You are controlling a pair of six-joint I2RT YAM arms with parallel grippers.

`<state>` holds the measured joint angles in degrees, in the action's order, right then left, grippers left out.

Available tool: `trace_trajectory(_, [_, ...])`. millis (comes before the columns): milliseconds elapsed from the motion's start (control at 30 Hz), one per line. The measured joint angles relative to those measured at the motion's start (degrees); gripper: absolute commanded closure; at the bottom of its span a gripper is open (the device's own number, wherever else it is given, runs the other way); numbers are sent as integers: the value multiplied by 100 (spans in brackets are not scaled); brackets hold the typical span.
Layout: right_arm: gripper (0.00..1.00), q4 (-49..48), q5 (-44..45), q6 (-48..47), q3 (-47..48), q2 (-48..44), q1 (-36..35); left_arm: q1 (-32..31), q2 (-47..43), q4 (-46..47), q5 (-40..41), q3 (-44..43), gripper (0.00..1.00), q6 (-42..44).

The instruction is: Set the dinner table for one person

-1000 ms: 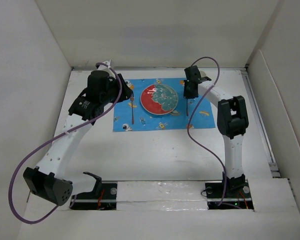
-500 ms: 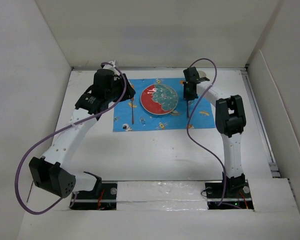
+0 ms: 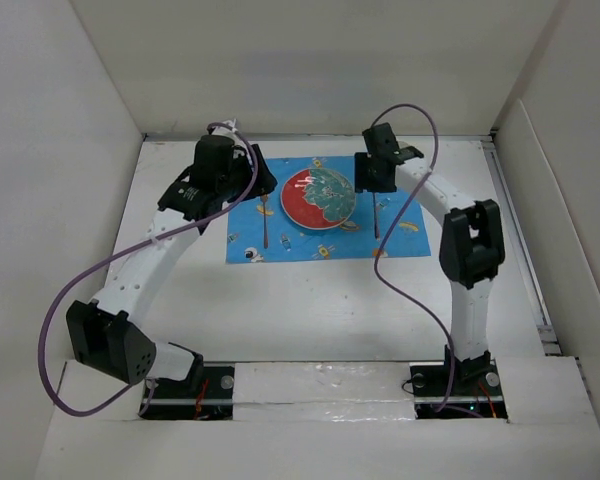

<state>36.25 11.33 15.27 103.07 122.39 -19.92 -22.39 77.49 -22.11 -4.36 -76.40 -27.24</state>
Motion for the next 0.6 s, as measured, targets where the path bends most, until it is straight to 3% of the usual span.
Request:
trace_trajectory(200, [19, -149, 234, 258, -299, -2011, -466, 0, 57, 76, 61, -549, 39, -90])
trace_trajectory(267, [16, -378, 424, 374, -752, -3491, -857, 0, 37, 260, 179, -927, 36, -129])
trace_trajectory(300, [14, -544, 533, 444, -933, -4046, -957, 0, 7, 385, 271, -1117, 28, -140])
trace_trajectory(333, [5, -734, 636, 522, -1132, -4618, -1014, 0, -74, 520, 365, -1270, 22, -146])
trace_trajectory(367, [0, -955, 741, 601, -1340, -5195, -986, 0, -214, 662, 485, -1353, 1, -160])
trace_trajectory(500, [0, -1812, 1222, 839, -2288, -7136, -345, 0, -1204, 1108, 938, -1320, 1, -166])
trace_trajectory(600, [0, -2052, 1340, 922, -2553, -7720, 129, 0, -1937, 1394, 1198, -1095, 1, -153])
